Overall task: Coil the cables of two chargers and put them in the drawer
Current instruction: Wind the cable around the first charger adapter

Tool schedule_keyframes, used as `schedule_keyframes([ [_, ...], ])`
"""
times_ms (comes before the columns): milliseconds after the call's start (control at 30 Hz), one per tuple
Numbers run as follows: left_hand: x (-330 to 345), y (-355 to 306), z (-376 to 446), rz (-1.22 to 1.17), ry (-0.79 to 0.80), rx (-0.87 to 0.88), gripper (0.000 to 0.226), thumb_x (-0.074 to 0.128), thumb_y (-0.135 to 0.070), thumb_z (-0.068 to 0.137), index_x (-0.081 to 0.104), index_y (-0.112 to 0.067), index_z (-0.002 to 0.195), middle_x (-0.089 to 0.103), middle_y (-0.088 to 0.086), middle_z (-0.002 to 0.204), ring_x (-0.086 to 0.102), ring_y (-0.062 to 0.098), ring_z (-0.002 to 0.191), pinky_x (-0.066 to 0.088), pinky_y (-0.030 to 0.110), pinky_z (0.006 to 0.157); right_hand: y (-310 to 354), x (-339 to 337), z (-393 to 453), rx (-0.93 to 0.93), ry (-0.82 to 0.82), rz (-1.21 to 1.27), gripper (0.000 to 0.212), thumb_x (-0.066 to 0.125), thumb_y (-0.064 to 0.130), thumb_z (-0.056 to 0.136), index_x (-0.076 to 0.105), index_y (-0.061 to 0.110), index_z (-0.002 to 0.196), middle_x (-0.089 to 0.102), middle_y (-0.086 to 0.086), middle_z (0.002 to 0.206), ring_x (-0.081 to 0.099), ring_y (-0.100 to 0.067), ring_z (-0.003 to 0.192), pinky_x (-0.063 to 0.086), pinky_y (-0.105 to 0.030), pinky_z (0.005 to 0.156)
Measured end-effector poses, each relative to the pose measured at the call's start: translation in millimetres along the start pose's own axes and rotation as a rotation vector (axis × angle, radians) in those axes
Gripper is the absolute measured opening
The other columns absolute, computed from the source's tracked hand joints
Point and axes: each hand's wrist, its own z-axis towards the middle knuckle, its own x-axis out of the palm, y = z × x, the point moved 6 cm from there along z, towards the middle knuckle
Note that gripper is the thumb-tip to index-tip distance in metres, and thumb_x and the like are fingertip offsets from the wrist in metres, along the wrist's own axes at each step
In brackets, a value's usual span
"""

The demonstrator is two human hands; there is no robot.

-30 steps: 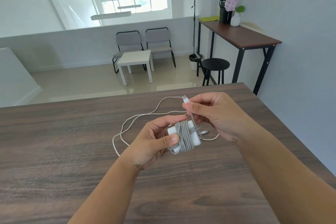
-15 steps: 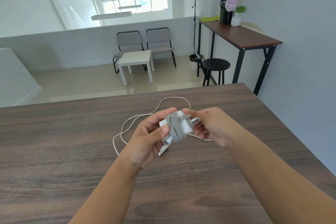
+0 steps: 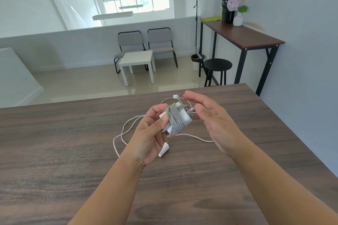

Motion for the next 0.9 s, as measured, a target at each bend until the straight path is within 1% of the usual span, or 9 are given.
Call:
schedule_keyframes([
  [133, -5, 3, 1, -0.005, -0.099, 0.024, 0.067, 0.092, -0.029, 0.061, 0.057, -0.009, 0.115, 0.058, 0.019, 0.116, 0.053, 0.034, 0.104, 0.038, 0.049, 0.096, -4, 3, -3, 0.011, -0.073, 0.106, 0.057, 0.067, 0.029, 0.084, 0.044, 0.025, 0.136, 0.053, -0.001, 0.13, 0.06, 0.004, 0.099, 0.049, -0.012, 0.081],
  [167, -4, 5, 1, -0.017, -0.134, 0.036, 0.062, 0.09, -0.023, 0.064, 0.057, -0.009, 0.114, 0.058, 0.02, 0.116, 0.054, 0.034, 0.103, 0.038, 0.05, 0.097, -7, 5, -3, 0.036, -0.097, 0.135, 0.062, 0.068, 0.028, 0.079, 0.042, 0.026, 0.135, 0.053, -0.003, 0.128, 0.062, 0.004, 0.095, 0.05, -0.013, 0.078],
  [233, -3, 10, 1, -0.045, -0.214, 0.069, 0.043, 0.079, -0.009, 0.072, 0.058, -0.01, 0.109, 0.065, 0.016, 0.107, 0.064, 0.026, 0.093, 0.052, 0.041, 0.09, -19, 9, -3, 0.119, -0.144, 0.207, 0.067, 0.071, 0.027, 0.073, 0.042, 0.027, 0.133, 0.059, -0.008, 0.122, 0.066, -0.003, 0.093, 0.054, -0.022, 0.082],
  [333, -6, 20, -2, -0.079, -0.332, 0.084, 0.04, 0.075, 0.001, 0.074, 0.058, -0.01, 0.108, 0.067, 0.013, 0.102, 0.068, 0.022, 0.084, 0.058, 0.033, 0.081, -37, 17, -1, 0.226, -0.186, 0.314, 0.054, 0.072, 0.016, 0.082, 0.047, 0.022, 0.129, 0.07, -0.013, 0.104, 0.069, -0.018, 0.091, 0.054, -0.037, 0.091],
  [433, -19, 21, -12, 0.022, -0.398, 0.039, 0.039, 0.078, -0.002, 0.073, 0.061, -0.006, 0.108, 0.069, 0.014, 0.103, 0.068, 0.026, 0.088, 0.058, 0.035, 0.08, -51, 23, 3, 0.261, -0.199, 0.323, 0.045, 0.069, 0.007, 0.085, 0.052, 0.021, 0.125, 0.071, -0.011, 0.095, 0.069, -0.017, 0.086, 0.053, -0.037, 0.086],
  [600, -62, 13, -37, 0.376, -0.528, -0.046, 0.029, 0.082, -0.016, 0.077, 0.072, -0.009, 0.103, 0.077, 0.011, 0.098, 0.069, 0.035, 0.104, 0.053, 0.047, 0.097, -79, 41, 9, 0.353, -0.228, 0.363, 0.032, 0.07, 0.003, 0.084, 0.059, 0.012, 0.112, 0.071, -0.015, 0.091, 0.066, -0.023, 0.083, 0.052, -0.035, 0.078],
  [733, -83, 14, -58, 0.398, -0.644, -0.062, 0.024, 0.078, -0.009, 0.081, 0.071, -0.003, 0.103, 0.078, 0.008, 0.086, 0.075, 0.018, 0.081, 0.06, 0.029, 0.074, -102, 67, 13, 0.422, -0.23, 0.385, 0.019, 0.07, 0.003, 0.083, 0.063, 0.006, 0.1, 0.074, -0.008, 0.08, 0.066, -0.021, 0.071, 0.054, -0.034, 0.074],
  [833, -104, 12, -74, 0.428, -0.727, -0.088, 0.021, 0.078, -0.009, 0.081, 0.072, -0.005, 0.101, 0.078, 0.008, 0.085, 0.075, 0.017, 0.078, 0.059, 0.029, 0.075, -118, 90, 15, 0.469, -0.209, 0.356, 0.019, 0.072, 0.007, 0.084, 0.064, 0.005, 0.101, 0.074, -0.011, 0.085, 0.067, -0.024, 0.075, 0.055, -0.038, 0.079],
  [900, -121, 8, -86, 0.445, -0.774, -0.094, 0.021, 0.078, -0.009, 0.081, 0.072, -0.005, 0.101, 0.078, 0.008, 0.085, 0.074, 0.016, 0.076, 0.058, 0.024, 0.068, -127, 109, 15, 0.497, -0.182, 0.337, 0.018, 0.071, 0.008, 0.085, 0.063, 0.004, 0.101, 0.074, -0.01, 0.085, 0.069, -0.022, 0.074, 0.056, -0.036, 0.076],
])
